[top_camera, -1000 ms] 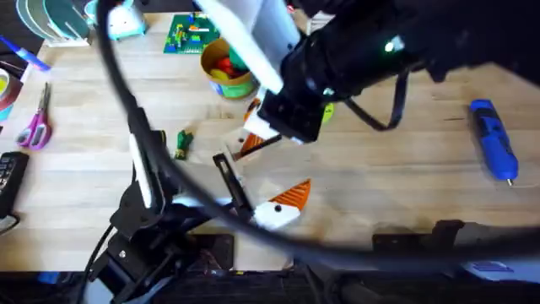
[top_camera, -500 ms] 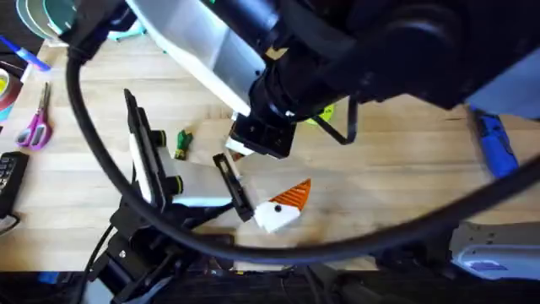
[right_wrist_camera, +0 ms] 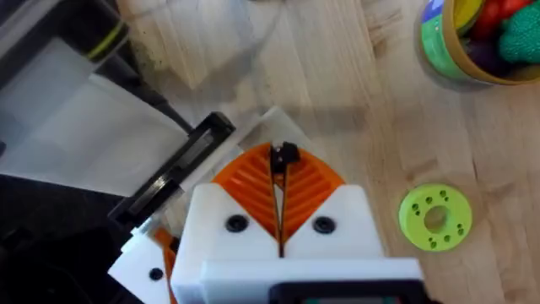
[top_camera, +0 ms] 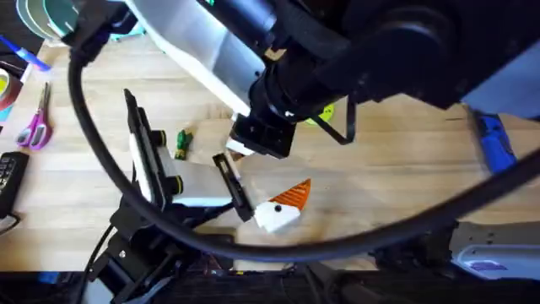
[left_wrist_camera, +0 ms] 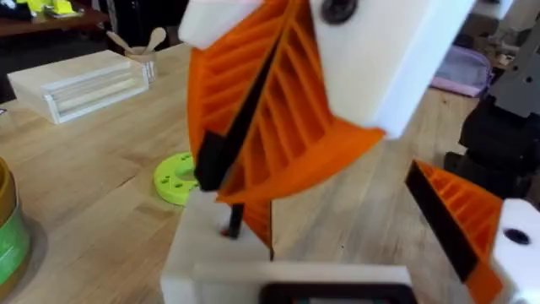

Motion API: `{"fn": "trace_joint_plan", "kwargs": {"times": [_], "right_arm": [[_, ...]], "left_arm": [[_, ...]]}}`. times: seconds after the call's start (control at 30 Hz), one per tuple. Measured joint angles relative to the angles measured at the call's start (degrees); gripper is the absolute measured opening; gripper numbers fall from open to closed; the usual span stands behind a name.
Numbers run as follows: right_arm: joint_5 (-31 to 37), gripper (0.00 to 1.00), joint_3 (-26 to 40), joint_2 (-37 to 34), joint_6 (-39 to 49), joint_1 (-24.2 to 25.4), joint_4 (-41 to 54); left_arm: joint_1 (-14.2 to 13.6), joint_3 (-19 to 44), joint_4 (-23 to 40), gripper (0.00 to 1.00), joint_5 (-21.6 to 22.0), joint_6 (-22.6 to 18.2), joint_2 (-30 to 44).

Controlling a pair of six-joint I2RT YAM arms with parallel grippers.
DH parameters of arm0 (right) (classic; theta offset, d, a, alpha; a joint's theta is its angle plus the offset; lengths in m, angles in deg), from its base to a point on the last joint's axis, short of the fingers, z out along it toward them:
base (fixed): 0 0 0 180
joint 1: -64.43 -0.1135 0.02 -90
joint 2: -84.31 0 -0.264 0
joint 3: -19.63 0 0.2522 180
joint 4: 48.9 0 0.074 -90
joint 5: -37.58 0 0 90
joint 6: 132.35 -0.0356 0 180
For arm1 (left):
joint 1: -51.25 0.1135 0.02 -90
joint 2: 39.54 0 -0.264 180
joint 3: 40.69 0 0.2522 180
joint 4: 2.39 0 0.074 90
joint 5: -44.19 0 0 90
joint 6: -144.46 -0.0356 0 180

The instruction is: Pick up the gripper from the table and insert it into the empty holder that is missing its gripper. Then pick up a screw, insert it into the mounting hole, and use the screwdriver to tighten it. Finally, clean up the table by picking up the vegetable and placing it into the bucket.

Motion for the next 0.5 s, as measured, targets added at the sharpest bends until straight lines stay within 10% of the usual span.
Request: {"fn": "trace_joint_plan", "kwargs": {"times": [0.5], "right_arm": [[0.39, 0.007, 0.0, 0.02, 0.0, 0.0, 0.89]], "left_arm": [[0.0, 0.0, 0.02, 0.993, 0.04, 0.22, 0.0]]}}
